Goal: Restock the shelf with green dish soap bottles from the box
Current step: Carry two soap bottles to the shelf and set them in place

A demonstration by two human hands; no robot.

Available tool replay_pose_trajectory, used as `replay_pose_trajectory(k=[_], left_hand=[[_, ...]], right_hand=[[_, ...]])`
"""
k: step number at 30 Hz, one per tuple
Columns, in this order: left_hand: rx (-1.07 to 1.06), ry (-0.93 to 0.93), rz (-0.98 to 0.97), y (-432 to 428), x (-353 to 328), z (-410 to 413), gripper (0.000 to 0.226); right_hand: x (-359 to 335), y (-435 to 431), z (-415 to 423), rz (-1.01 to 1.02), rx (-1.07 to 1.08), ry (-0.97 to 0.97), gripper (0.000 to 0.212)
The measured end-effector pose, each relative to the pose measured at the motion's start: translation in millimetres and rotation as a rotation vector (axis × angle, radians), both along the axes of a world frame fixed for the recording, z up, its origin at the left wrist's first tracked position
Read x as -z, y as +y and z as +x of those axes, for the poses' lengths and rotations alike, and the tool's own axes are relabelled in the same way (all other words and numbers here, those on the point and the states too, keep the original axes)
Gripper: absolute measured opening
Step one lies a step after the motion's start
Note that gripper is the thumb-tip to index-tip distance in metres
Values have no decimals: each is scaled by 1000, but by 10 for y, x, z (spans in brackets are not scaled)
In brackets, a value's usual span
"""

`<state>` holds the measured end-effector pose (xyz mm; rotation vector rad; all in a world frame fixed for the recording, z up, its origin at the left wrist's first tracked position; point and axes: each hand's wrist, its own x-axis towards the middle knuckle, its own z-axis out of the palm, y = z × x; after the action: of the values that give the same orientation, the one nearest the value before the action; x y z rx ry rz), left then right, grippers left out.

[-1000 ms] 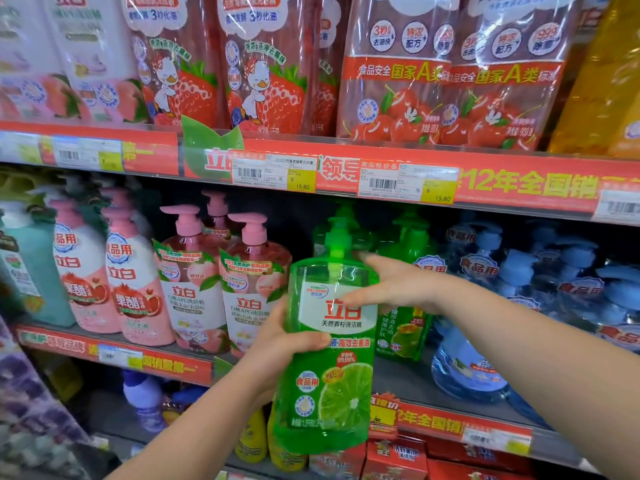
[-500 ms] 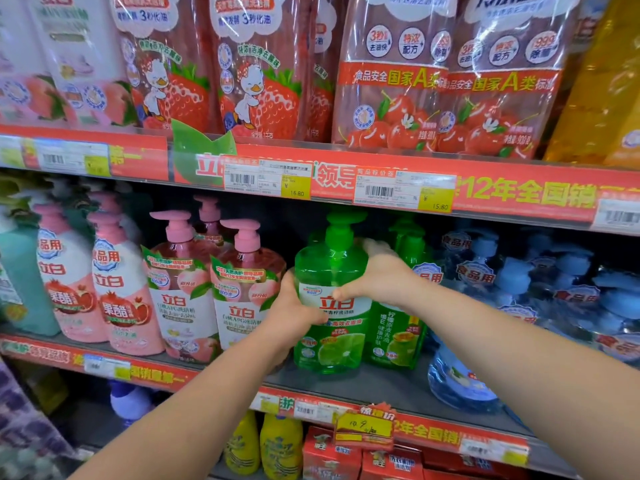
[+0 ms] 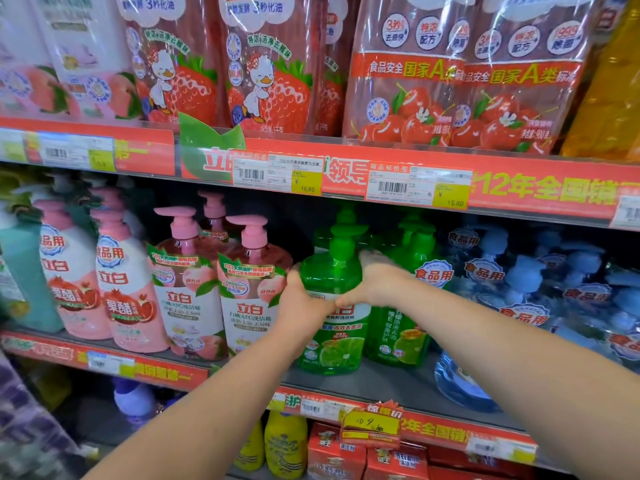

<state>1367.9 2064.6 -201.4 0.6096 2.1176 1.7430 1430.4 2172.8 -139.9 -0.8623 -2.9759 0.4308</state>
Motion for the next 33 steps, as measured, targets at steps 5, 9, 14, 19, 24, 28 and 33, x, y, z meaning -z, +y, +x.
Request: replay_pose_trajectory(k=[5,9,14,19,24,28,33], left_hand=[[41,-293,260,-38,15,-13,55],[20,-186,280,-36,21,28,54],[-54,201,-67,28,-48,140,74],[-81,1048,-574,-108,-176,204,55],[12,1257,-1007,-103,-315,-167,89],[61,1257,-1059,12,-330,-257,89],[85,1251,-1128,185,-378,-283,77]], right_hand=[[78,-16,33,119,-9,38,84],[153,-31,51,186,-23,95,79],[120,-45,53,314,-32,99,81],[130,-12,40,411,-56,62,75],[83,34,-4,556,-97,-17,78],[103,76,-10,576,-85,-4,75],[99,151,-69,566,-38,-31,81]])
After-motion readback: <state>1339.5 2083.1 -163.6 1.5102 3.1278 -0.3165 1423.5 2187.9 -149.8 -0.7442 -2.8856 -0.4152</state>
